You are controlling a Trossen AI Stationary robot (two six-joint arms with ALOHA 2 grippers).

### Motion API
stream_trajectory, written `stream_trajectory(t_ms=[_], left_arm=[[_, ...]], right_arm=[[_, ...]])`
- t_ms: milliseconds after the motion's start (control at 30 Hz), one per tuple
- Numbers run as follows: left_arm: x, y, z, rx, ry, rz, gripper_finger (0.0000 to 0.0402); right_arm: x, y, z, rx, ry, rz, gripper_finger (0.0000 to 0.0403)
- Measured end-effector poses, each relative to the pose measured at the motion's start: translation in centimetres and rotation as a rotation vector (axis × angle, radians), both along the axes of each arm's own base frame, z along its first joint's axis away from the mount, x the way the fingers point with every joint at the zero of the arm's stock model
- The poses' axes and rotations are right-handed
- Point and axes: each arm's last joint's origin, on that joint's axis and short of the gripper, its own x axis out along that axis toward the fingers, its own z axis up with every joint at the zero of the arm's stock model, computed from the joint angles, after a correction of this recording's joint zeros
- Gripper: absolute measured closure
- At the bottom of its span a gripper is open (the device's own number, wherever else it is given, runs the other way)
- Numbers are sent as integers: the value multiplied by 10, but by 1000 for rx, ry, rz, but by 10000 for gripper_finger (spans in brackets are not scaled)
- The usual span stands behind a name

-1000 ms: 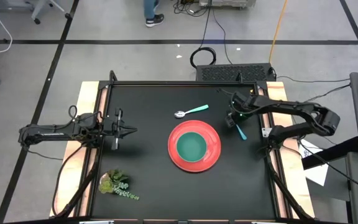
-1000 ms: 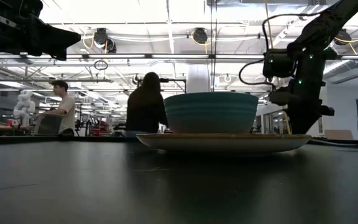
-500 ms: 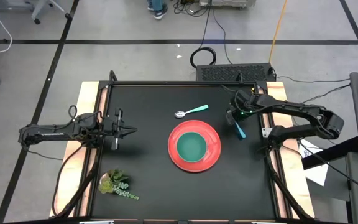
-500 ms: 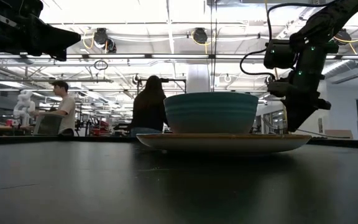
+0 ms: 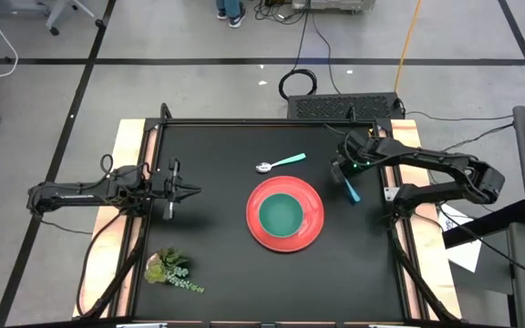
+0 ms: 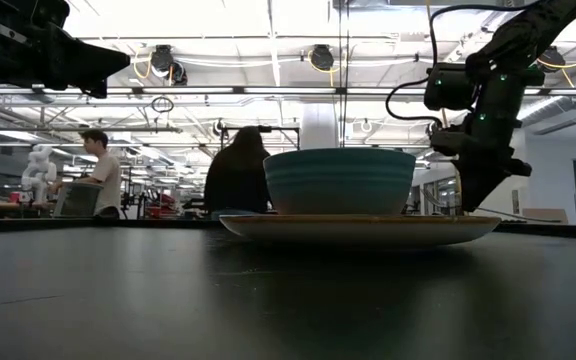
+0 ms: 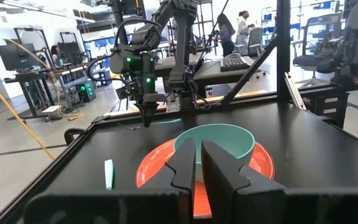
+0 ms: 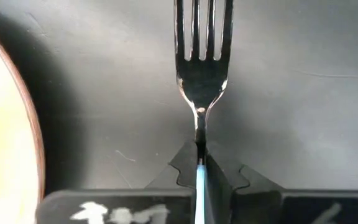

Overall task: Set table place
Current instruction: Put the blue fork on the orange plate to the right of the green bowl

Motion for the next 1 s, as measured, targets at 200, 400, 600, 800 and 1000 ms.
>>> stream_trajectory(t_ms=[200, 400, 600, 800, 1000], left_arm=[[0, 0, 0, 0, 0, 0, 369], [0, 0, 0, 0, 0, 0, 369], [0, 0, 0, 0, 0, 0, 369], [0, 0, 0, 0, 0, 0, 369], [0, 0, 0, -1, 0, 0, 369]], right_arm=[[8, -2, 4, 39, -132, 16, 400], [17, -2, 13, 39, -209, 29, 400], [30, -1, 31, -4, -264, 93, 399], [42, 6, 44, -100, -304, 273, 399], [47, 15, 60, -263, -376, 366, 399]])
